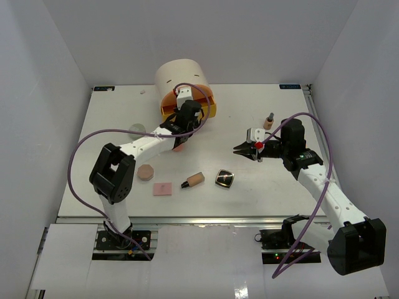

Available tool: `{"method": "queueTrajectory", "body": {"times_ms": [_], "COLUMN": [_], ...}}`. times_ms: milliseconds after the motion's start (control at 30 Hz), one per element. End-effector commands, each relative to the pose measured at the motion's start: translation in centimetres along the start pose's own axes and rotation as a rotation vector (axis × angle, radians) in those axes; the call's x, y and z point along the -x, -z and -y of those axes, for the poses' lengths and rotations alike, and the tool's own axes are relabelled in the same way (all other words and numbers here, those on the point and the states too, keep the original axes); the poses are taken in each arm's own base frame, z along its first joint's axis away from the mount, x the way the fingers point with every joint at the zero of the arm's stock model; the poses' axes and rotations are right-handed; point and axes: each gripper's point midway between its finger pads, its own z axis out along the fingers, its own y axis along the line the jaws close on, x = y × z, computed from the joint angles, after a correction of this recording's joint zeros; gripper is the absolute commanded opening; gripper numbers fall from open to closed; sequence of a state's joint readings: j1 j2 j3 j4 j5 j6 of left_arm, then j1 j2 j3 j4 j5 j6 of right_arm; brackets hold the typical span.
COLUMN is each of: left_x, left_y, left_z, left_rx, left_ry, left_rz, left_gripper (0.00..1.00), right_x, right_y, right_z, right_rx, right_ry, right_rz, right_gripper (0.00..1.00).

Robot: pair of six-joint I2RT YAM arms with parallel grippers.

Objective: Organize the makeup

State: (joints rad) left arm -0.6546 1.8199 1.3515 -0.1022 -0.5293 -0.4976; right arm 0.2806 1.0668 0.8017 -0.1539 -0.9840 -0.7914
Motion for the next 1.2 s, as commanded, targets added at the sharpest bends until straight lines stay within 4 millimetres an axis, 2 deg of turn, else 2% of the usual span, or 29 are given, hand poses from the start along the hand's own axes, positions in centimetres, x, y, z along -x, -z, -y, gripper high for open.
{"method": "queueTrajectory", "body": {"times_ms": [0,100,200,300,367,467,667,833,900,967,1000,1167], "left_x": [0.7,0.5,0.6,0.8,1.0,1.4,1.9,3.6,4.1,3.4,3.8,3.3], "left_y": [3.4,4.0,4.0,4.0,4.2,4.9,7.1,11.5,13.8,15.5,16.6,19.9], "left_z": [2.9,3.1,2.8,2.7,2.9,3.3,3.7,4.2,4.4,4.4,4.2,2.0], "left_rx": [-0.124,-0.138,-0.124,-0.115,-0.134,-0.175,-0.264,-0.426,-0.511,-0.585,-0.608,-0.642], "left_ry": [0.052,0.064,0.064,0.059,0.053,0.040,0.022,-0.058,-0.118,-0.180,-0.191,-0.306], "left_rz": [-0.001,-0.004,0.003,0.014,0.013,0.017,0.014,0.042,0.060,0.040,0.044,0.034], "left_gripper": [0.18,0.20,0.27,0.48,0.64,0.78,0.88,0.98,0.98,0.98,0.98,0.98], "right_x": [0.2,0.1,-0.1,-0.2,-0.3,-0.4,-0.7,-1.4,-2.0,-2.8,-3.4,-6.8], "right_y": [-0.1,0.0,0.0,0.0,0.0,0.1,0.1,0.1,0.0,-0.1,-0.4,-1.9], "right_z": [0.0,0.0,0.0,0.0,0.0,0.0,-0.2,-0.2,-0.3,-0.6,-0.8,-3.2], "right_rx": [0.006,0.002,0.002,0.001,-0.002,-0.005,-0.002,-0.005,0.005,0.022,0.029,0.104], "right_ry": [0.008,0.005,0.003,-0.002,-0.007,-0.021,-0.057,-0.134,-0.182,-0.249,-0.274,-0.387], "right_rz": [0.026,0.024,0.023,0.021,0.018,0.015,0.011,-0.022,-0.052,-0.098,-0.142,-0.390], "right_gripper": [0.22,0.23,0.26,0.31,0.38,0.51,0.71,0.88,0.92,0.96,0.98,0.90]}}
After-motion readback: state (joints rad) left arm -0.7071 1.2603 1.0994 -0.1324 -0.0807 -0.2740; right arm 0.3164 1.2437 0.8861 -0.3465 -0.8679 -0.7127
